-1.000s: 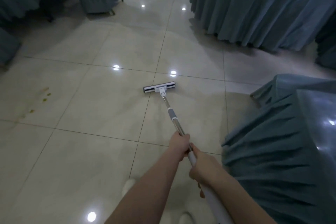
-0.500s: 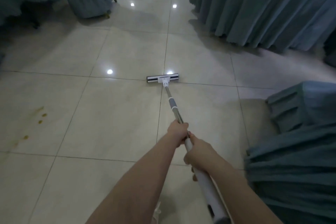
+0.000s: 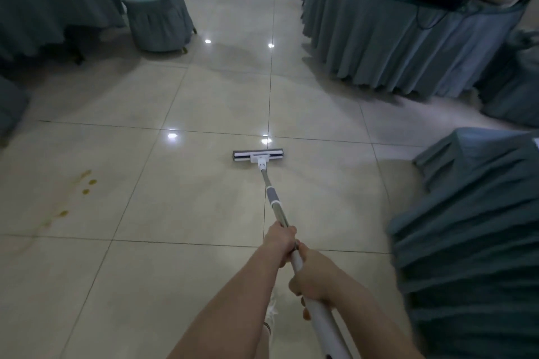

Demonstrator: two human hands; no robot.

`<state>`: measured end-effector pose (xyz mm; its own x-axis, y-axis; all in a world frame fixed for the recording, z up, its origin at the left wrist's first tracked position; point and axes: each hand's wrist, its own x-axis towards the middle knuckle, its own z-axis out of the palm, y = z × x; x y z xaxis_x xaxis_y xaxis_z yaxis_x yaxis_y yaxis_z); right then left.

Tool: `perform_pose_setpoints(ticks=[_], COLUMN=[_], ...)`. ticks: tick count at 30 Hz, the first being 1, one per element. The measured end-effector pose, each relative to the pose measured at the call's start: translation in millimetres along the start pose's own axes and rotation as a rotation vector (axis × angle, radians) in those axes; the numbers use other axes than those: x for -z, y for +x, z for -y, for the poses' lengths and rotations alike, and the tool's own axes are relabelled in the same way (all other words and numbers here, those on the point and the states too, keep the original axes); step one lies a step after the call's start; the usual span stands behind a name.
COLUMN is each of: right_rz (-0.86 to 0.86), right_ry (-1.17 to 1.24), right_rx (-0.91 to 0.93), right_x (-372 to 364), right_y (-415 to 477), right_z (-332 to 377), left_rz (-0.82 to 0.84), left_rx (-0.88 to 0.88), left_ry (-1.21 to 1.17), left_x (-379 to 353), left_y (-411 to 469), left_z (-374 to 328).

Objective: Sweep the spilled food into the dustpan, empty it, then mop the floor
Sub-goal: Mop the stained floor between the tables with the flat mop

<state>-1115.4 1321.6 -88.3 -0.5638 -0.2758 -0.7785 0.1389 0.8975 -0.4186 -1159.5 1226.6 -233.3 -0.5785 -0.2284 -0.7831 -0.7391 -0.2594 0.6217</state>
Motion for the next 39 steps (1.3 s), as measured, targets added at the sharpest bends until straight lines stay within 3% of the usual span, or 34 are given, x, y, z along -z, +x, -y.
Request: perform_pose_setpoints(ticks=[8, 12, 19, 28, 39], right_rz=[0.047, 0.092, 0.13, 0.196, 0.239], right_ry=[0.008, 0.092, 0.034, 0.03, -0.077], right_rx=[0.028, -0.013, 0.001, -0.004, 0.029], right_x=[-184.5, -243.1, -346.6, -539.0, -678.4], right_y=[-144.3, -201.4, -287.2, -421.5, -556.7], right_z=[-49.4, -48.9, -33.6, -66.0, -159.8], left_rz=[-0.063, -0.093, -0.116, -0.187, -0.304], left_rx=[-0.015, -0.015, -0.062, -0.097, -0.075], left_ry=[0.013, -0.068, -0.117, -0.136, -0.18], left_x=[68.4, 105.0, 176.1, 258.1, 260.2], left_y=[-153.4, -220.4, -313.9, -467.0, -605.2], left_z=[180.2, 230.1, 315.9, 492.3, 670.4])
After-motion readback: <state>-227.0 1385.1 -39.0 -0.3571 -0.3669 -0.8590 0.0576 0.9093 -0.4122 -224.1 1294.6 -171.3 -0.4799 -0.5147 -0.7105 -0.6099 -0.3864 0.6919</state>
